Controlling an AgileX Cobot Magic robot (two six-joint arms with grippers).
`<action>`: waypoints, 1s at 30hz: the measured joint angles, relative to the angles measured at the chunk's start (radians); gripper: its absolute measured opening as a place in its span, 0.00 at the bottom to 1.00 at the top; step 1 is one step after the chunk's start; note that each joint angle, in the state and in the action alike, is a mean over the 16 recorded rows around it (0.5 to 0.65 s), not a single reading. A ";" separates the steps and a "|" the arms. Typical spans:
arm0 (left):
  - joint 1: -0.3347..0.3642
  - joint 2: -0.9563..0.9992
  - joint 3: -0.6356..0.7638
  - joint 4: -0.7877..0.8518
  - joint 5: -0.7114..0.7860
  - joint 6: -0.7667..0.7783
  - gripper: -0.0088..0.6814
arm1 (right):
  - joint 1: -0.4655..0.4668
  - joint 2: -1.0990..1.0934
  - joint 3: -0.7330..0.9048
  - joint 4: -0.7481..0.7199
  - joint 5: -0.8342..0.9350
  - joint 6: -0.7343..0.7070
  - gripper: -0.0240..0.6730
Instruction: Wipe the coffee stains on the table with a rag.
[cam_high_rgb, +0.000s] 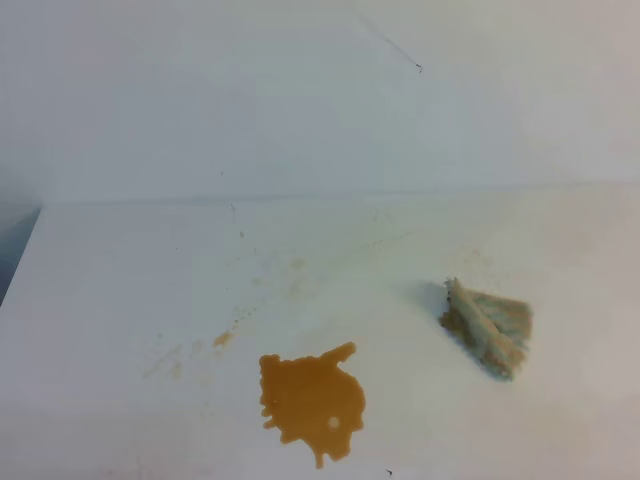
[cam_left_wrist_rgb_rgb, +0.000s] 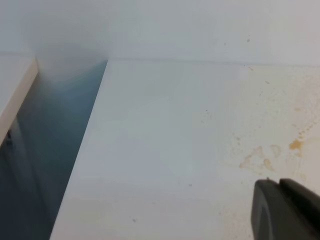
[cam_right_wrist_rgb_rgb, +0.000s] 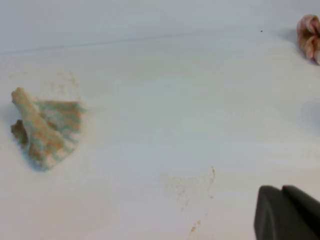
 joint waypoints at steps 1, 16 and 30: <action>0.000 0.000 0.000 0.000 0.000 0.000 0.01 | 0.000 0.000 0.000 0.000 0.000 0.000 0.03; 0.000 0.000 0.000 0.000 0.000 0.000 0.01 | 0.000 0.000 0.000 0.000 0.000 0.000 0.03; 0.000 0.000 0.000 0.000 0.000 0.000 0.01 | 0.000 0.000 0.000 0.000 0.000 0.000 0.03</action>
